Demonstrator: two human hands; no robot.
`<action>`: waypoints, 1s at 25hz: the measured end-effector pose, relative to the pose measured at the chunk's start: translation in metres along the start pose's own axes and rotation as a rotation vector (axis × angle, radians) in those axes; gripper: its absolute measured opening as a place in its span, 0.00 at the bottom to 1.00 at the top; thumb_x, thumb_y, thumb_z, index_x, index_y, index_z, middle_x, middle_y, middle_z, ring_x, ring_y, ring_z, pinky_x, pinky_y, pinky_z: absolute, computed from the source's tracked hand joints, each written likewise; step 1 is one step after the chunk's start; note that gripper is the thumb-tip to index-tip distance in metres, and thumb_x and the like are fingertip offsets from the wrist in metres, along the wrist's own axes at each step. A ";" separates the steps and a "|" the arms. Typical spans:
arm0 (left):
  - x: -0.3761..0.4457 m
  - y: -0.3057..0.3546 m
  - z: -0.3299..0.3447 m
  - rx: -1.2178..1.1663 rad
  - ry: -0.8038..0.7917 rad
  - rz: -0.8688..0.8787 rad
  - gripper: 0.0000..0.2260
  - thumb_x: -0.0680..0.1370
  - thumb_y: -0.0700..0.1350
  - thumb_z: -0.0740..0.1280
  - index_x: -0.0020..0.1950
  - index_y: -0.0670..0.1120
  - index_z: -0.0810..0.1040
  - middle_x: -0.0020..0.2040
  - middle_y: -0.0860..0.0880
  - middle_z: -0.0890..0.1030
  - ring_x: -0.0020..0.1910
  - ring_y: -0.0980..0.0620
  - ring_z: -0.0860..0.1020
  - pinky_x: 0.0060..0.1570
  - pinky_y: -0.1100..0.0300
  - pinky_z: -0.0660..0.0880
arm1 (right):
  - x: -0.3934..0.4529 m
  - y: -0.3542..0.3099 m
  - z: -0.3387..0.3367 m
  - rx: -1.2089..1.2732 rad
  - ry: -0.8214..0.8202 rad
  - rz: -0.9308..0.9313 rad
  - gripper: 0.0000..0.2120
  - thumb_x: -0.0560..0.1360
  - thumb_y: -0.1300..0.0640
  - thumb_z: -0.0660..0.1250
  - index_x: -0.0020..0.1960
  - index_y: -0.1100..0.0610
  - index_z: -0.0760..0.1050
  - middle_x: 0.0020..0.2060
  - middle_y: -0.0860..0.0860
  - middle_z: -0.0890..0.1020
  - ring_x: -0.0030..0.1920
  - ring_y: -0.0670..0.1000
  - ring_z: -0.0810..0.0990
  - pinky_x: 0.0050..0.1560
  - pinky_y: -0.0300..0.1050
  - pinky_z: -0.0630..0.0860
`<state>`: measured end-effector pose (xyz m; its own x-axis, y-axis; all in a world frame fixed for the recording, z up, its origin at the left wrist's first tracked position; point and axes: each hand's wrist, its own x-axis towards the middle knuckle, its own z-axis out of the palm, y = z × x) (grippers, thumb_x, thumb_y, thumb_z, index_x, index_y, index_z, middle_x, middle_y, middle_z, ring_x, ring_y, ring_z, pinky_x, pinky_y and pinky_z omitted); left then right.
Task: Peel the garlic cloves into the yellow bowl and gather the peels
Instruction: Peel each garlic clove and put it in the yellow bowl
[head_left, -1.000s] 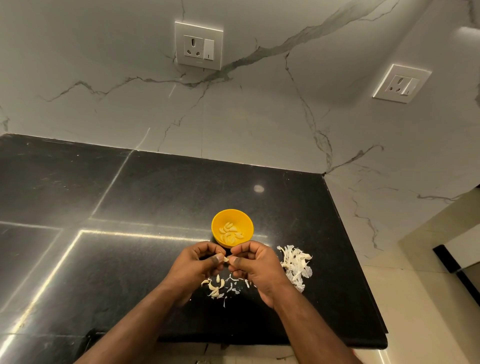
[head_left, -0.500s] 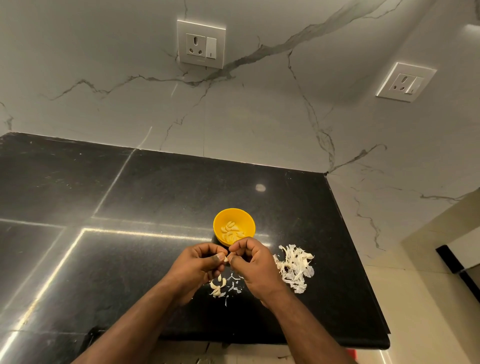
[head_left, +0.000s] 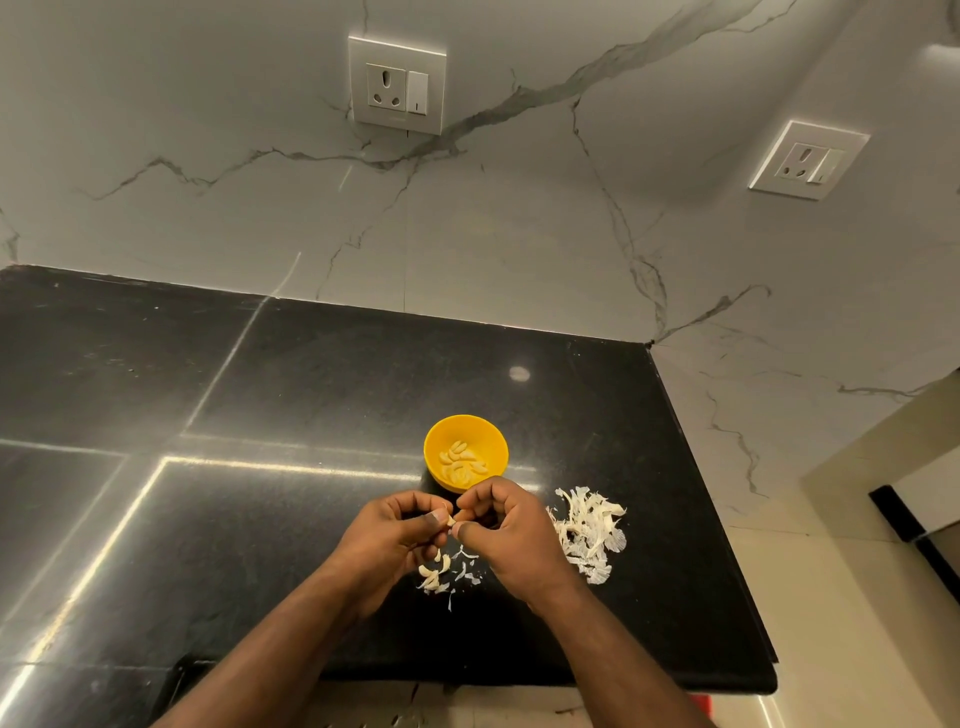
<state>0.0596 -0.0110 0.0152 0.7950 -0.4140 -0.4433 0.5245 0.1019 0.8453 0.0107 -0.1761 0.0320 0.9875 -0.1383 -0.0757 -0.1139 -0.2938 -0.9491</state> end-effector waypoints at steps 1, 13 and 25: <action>0.000 0.000 0.001 0.015 0.006 0.009 0.05 0.79 0.35 0.68 0.53 0.35 0.82 0.40 0.41 0.81 0.37 0.51 0.78 0.38 0.61 0.77 | 0.000 0.001 0.000 -0.028 0.001 -0.012 0.08 0.71 0.64 0.72 0.46 0.54 0.80 0.37 0.48 0.83 0.38 0.42 0.79 0.43 0.40 0.78; -0.003 0.004 0.005 -0.113 -0.020 -0.076 0.07 0.79 0.32 0.66 0.57 0.37 0.78 0.40 0.41 0.81 0.36 0.51 0.78 0.35 0.62 0.77 | 0.002 0.011 -0.010 -0.158 0.016 -0.010 0.07 0.75 0.60 0.72 0.49 0.48 0.85 0.42 0.41 0.85 0.43 0.39 0.82 0.46 0.33 0.76; -0.005 0.006 0.005 -0.008 -0.052 -0.080 0.04 0.79 0.36 0.69 0.52 0.37 0.78 0.39 0.42 0.81 0.36 0.50 0.78 0.35 0.61 0.76 | -0.002 0.007 0.004 0.103 0.066 -0.026 0.04 0.72 0.59 0.77 0.48 0.56 0.86 0.45 0.48 0.87 0.47 0.46 0.86 0.50 0.39 0.80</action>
<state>0.0567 -0.0129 0.0240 0.7336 -0.4675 -0.4932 0.5882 0.0735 0.8053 0.0080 -0.1741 0.0243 0.9802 -0.1950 -0.0333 -0.0730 -0.2002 -0.9770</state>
